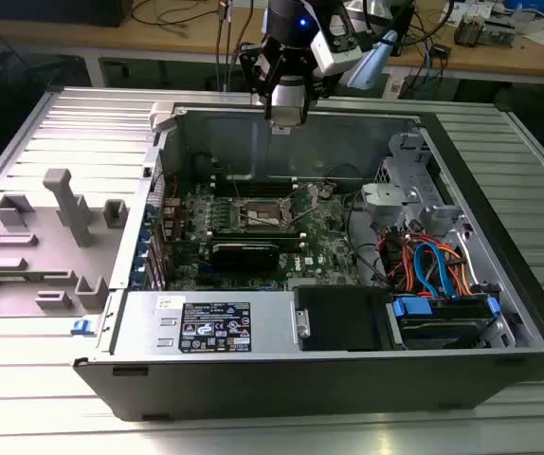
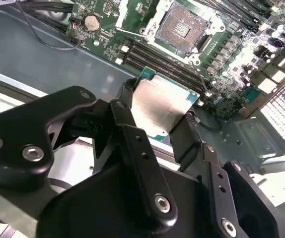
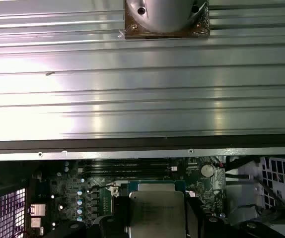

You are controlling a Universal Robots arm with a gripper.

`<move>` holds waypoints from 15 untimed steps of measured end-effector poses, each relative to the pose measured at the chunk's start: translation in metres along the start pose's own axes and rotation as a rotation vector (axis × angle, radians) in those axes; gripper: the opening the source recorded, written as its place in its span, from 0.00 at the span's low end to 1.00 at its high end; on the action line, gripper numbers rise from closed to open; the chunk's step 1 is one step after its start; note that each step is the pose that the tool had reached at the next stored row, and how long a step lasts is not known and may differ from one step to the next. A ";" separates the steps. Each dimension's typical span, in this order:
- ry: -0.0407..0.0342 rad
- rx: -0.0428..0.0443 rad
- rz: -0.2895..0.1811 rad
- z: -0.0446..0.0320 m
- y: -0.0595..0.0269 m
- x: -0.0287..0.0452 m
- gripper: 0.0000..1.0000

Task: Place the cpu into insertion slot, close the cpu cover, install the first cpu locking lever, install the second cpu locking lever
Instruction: 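Place the cpu into insertion slot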

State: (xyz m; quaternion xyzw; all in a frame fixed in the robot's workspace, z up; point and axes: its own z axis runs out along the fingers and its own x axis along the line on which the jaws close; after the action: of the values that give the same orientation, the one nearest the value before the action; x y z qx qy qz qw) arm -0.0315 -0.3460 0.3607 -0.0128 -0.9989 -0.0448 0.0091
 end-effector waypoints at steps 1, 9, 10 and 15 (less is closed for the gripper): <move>0.0000 0.0000 0.000 0.0000 0.0000 0.0000 0.54; 0.0000 0.0001 0.000 -0.0002 -0.0017 -0.0001 0.54; 0.0000 0.0000 0.000 -0.0002 -0.0019 -0.0001 0.54; 0.0000 0.0001 0.000 -0.0003 -0.0031 -0.0001 0.54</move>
State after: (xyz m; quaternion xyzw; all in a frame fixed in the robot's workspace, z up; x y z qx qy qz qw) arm -0.0315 -0.3491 0.3607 -0.0128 -0.9989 -0.0448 0.0091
